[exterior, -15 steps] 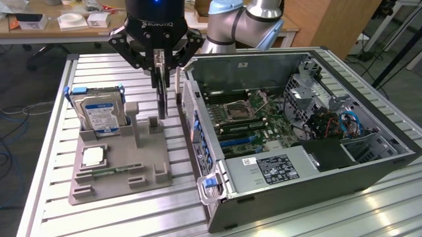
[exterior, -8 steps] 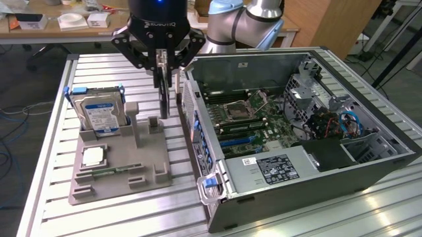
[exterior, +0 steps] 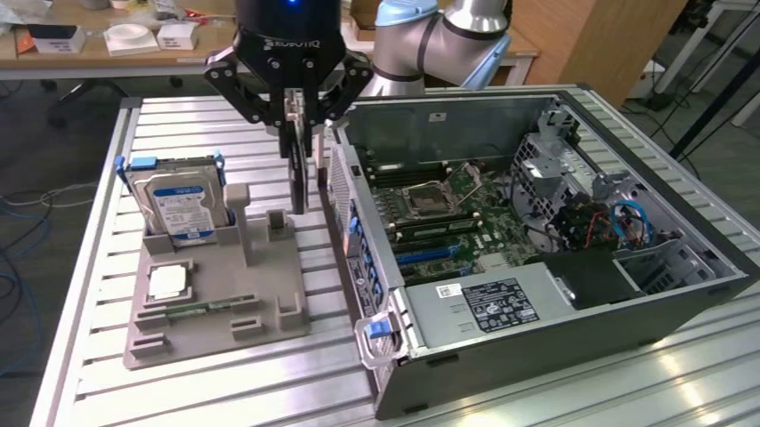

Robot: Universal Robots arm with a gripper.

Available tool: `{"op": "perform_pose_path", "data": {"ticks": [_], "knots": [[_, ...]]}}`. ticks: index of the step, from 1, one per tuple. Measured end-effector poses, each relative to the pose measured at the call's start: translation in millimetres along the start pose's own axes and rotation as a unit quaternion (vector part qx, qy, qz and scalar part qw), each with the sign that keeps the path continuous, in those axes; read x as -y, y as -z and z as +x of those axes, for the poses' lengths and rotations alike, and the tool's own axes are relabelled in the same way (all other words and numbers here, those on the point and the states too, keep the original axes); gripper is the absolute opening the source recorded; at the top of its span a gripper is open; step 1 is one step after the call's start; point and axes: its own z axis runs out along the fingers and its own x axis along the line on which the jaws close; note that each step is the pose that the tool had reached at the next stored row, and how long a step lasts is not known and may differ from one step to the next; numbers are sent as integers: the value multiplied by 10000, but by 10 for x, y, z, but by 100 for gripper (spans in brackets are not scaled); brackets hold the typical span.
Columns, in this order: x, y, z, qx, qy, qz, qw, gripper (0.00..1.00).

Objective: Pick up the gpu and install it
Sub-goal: 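Pick up the gpu and move the gpu toward the slot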

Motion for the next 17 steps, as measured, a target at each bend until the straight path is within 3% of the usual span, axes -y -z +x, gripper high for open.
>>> {"op": "perform_pose_path", "data": {"ticks": [17], "knots": [[-2, -1, -43, 0, 0, 0, 10000, 26]]}}
